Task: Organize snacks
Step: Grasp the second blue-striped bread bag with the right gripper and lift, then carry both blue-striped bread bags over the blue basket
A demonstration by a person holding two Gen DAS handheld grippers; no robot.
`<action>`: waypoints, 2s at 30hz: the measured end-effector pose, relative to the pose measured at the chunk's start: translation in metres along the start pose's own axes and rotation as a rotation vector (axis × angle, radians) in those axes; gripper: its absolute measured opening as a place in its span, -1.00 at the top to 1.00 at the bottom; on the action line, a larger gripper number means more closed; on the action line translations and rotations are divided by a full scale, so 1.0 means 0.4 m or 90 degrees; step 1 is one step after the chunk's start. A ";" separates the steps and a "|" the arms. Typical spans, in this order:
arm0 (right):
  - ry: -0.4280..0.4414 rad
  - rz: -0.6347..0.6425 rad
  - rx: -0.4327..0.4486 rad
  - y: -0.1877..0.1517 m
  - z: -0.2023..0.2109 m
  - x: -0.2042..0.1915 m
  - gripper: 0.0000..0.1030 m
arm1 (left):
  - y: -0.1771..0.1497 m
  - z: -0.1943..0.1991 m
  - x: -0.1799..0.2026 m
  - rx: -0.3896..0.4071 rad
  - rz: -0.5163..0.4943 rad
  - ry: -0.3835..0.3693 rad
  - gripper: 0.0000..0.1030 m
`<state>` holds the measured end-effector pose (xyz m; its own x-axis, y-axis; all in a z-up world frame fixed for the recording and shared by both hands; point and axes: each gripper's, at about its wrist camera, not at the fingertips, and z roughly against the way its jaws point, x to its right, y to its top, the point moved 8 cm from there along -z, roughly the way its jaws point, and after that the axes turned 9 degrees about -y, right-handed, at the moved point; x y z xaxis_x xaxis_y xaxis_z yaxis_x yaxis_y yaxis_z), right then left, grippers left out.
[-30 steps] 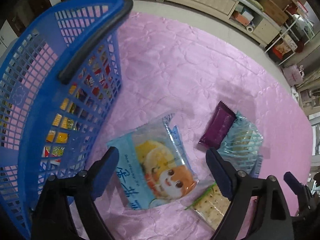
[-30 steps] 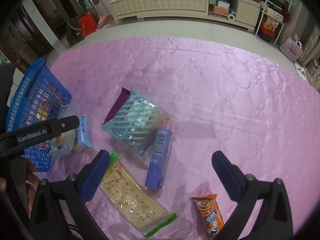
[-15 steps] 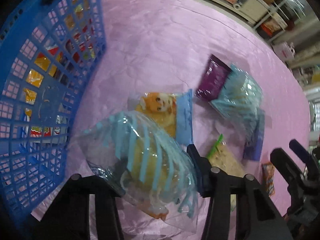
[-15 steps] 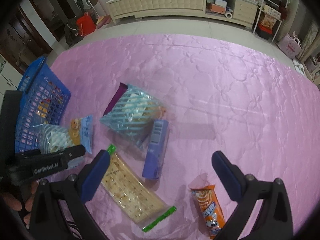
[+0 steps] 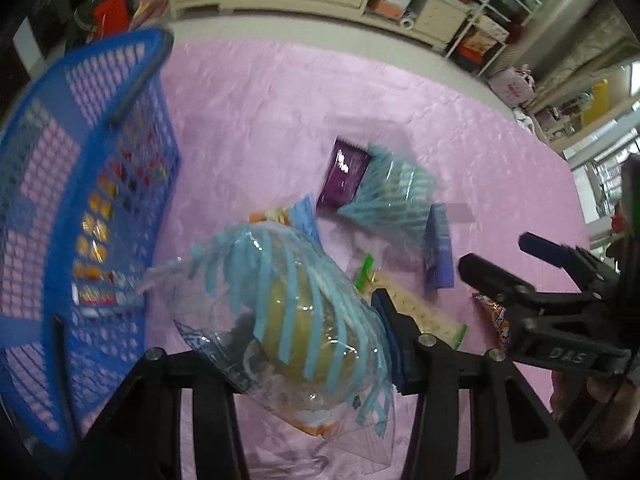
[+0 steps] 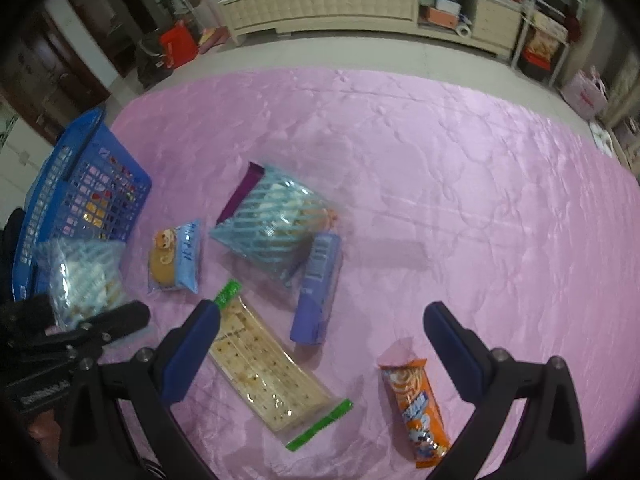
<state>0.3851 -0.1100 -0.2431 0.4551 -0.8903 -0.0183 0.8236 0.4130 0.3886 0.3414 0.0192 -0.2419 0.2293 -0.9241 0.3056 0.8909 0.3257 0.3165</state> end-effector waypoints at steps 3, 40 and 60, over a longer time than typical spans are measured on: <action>-0.001 0.058 0.011 0.024 -0.008 -0.028 -0.99 | 0.037 -0.001 0.008 0.014 -0.041 0.015 0.14; 0.062 0.344 0.078 0.056 -0.025 -0.124 -0.25 | 0.061 0.002 0.009 0.032 -0.176 0.034 0.13; 0.023 0.194 0.154 -0.027 0.341 -0.216 -0.25 | -0.064 0.354 0.017 0.155 -0.239 0.010 0.13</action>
<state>0.2908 -0.0638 -0.1199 0.6813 -0.7249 0.1012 0.5473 0.5963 0.5873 0.2648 0.0329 -0.1207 -0.0847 -0.9897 0.1153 0.7955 0.0025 0.6060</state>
